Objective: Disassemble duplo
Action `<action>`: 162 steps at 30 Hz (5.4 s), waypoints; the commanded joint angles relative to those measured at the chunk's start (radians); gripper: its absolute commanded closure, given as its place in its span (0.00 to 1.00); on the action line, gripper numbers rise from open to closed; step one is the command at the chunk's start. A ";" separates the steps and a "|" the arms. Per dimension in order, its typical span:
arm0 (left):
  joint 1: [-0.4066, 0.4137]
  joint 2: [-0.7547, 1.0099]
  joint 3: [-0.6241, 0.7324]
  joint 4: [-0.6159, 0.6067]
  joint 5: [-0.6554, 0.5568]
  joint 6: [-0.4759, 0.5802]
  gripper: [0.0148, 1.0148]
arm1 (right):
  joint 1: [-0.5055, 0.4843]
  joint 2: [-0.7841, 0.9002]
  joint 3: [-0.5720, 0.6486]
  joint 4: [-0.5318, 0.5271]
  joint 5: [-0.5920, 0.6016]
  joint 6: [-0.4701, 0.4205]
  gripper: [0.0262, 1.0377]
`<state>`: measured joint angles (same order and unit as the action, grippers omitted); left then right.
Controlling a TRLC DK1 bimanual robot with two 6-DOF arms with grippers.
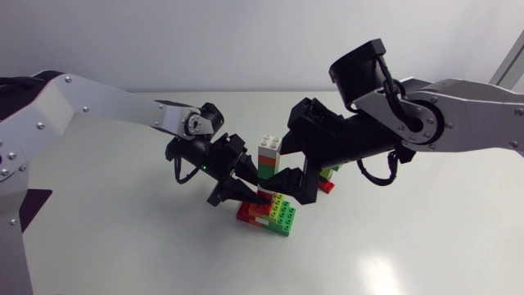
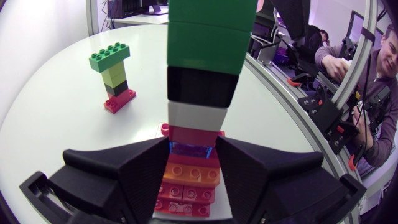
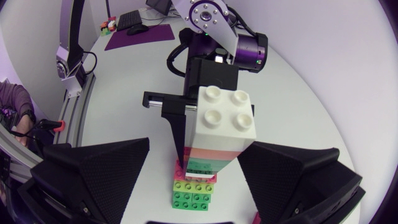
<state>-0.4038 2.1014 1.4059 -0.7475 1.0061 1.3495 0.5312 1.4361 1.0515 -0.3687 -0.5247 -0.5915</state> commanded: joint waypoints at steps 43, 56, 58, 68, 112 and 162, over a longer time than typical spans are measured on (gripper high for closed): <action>-0.035 0.088 0.047 -0.027 -0.012 0.005 0.50 | -0.250 -0.134 -0.030 0.094 -0.021 0.134 0.79; -0.007 0.057 0.013 -0.023 -0.032 -0.001 0.50 | -0.608 -0.134 -0.308 0.369 0.019 0.107 0.79; -0.004 0.049 0.013 -0.023 -0.034 -0.006 0.50 | -0.609 -0.089 -0.337 0.430 0.058 0.101 0.79; -0.004 0.023 0.001 -0.023 -0.046 -0.020 0.50 | -0.620 0.113 -0.401 0.605 0.166 0.064 0.78; 0.034 -0.156 -0.252 0.247 -0.123 -0.239 0.49 | -0.465 -0.330 -0.392 0.278 0.124 0.102 0.15; -0.052 -0.103 -0.231 0.350 -0.182 -0.345 0.49 | 0.069 0.044 -0.315 0.429 0.293 0.167 0.42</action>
<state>-0.4484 1.9747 1.1725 -0.4034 0.8295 1.0187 0.5903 1.4548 0.7109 0.0448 -0.2481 -0.4438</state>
